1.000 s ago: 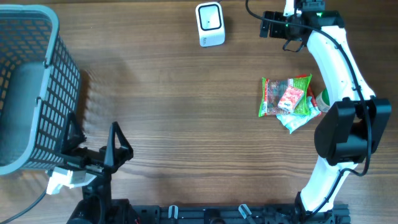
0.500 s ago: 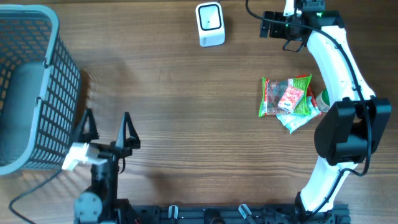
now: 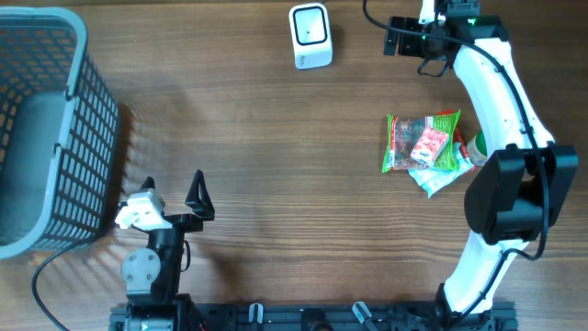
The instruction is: Scan the item barcode
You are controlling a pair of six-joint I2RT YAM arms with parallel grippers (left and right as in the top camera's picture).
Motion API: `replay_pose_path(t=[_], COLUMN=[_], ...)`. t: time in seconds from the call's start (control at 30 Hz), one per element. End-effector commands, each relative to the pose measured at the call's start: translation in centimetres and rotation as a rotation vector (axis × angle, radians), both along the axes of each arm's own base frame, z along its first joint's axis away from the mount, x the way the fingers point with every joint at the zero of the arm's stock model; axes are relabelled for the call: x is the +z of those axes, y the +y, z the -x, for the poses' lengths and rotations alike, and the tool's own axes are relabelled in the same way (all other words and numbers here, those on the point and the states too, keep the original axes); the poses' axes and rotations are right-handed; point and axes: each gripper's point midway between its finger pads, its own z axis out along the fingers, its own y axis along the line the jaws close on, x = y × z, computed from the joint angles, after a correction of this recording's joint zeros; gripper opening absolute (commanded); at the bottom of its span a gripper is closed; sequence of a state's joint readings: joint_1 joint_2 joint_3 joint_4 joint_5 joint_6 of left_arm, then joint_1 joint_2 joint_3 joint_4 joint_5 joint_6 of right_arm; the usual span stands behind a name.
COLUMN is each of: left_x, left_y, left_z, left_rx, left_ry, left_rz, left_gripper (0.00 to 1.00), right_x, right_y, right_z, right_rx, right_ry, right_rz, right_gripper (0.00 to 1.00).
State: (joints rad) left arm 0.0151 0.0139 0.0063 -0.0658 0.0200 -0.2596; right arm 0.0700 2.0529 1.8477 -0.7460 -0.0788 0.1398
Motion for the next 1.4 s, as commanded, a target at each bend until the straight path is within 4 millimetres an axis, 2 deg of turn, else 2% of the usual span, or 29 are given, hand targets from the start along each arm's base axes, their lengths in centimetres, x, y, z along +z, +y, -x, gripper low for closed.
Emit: replay_pose_path(t=[0.0,0.27,1.37], left_x=[-0.07,-0.10,-0.11], left_y=[0.33,-0.02,-0.04], left_z=[0.06,0.07,0.05], left_rx=[0.005,-0.020,-0.020], left_ry=[0.002,0.001,0.001], left_rz=[-0.152,-0.211,-0.199], left_gripper=[1.00,1.00,1.00], right_x=[1.00,1.00,1.00], right_y=[0.12,0.12,0.12], right_z=[-0.15,-0.15,-0.14], right_rx=[0.010,0.011,0.011], right_ry=[-0.023,-0.023,-0.022], right_rz=[-0.008,-0.008,-0.008], right_gripper=[1.00,1.00,1.00])
